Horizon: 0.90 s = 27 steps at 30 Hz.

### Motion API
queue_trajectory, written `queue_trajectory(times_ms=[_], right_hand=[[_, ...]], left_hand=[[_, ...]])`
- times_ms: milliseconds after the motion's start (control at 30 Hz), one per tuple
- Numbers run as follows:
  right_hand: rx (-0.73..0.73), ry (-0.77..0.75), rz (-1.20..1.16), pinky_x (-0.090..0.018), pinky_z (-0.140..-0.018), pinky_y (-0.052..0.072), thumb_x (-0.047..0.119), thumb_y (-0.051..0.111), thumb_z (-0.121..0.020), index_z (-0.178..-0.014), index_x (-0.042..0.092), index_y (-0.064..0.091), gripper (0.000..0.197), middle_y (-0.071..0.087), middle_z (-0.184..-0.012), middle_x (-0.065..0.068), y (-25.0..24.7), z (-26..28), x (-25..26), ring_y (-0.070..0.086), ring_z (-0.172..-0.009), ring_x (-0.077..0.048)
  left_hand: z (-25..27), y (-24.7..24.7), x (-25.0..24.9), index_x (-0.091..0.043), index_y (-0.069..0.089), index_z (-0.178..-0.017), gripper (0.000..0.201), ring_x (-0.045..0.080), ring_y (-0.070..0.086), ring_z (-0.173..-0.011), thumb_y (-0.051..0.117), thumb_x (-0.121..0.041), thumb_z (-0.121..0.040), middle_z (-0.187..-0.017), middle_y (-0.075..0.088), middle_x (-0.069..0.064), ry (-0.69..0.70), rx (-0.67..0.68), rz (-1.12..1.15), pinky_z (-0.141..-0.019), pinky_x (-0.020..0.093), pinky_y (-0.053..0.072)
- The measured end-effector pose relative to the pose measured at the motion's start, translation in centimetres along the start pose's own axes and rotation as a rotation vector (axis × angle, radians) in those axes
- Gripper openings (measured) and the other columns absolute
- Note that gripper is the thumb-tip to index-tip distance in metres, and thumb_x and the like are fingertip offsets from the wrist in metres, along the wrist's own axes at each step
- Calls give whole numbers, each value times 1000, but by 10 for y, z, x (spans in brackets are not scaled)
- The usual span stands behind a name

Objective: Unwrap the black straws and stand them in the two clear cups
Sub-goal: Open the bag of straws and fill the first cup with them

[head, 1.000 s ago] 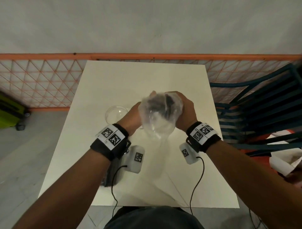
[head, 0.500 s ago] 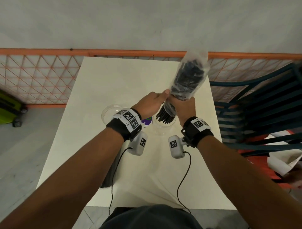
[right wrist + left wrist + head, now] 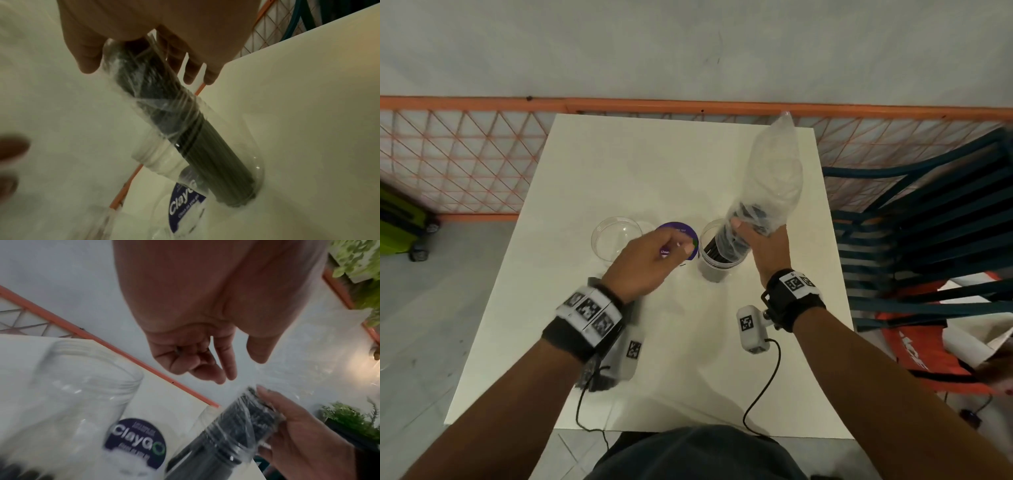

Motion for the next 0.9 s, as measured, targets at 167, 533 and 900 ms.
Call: queue_trajectory(times_ms=[167,533,900], right_hand=[[-12,-26,-100,-16,-79,54,17,71,-88,-110,29,63,26,71,-106,10,-9,-6,18,69,-96,0],[-102,-62,-178,-32,-103,47,32,62,-95,-102,29,68,9,69,-117,8,-25,-15,60,64,-112,-7],[-283,-299,-304,-32,-68,59,17,59,-94,-127,16,47,35,66,-110,-2,-70,25,143,69,-75,-14]], left_hand=[[79,22,59,-32,68,-106,34,-1,64,-82,58,-57,-86,-91,70,-13,-148,110,-26,-79,22,52],[187,49,142,-37,63,-110,24,2,64,-80,55,-51,-92,-95,65,-16,-411,276,-185,-71,15,46],[219,41,165,-31,64,-110,26,1,62,-80,56,-49,-94,-99,68,-12,-462,325,-224,-73,14,47]])
Point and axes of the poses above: each hand's wrist, its own z-axis away from the middle knuckle, its own y-axis out of the palm, x = y × z, the point moved 8 cm from there along -z, towards the middle knuckle
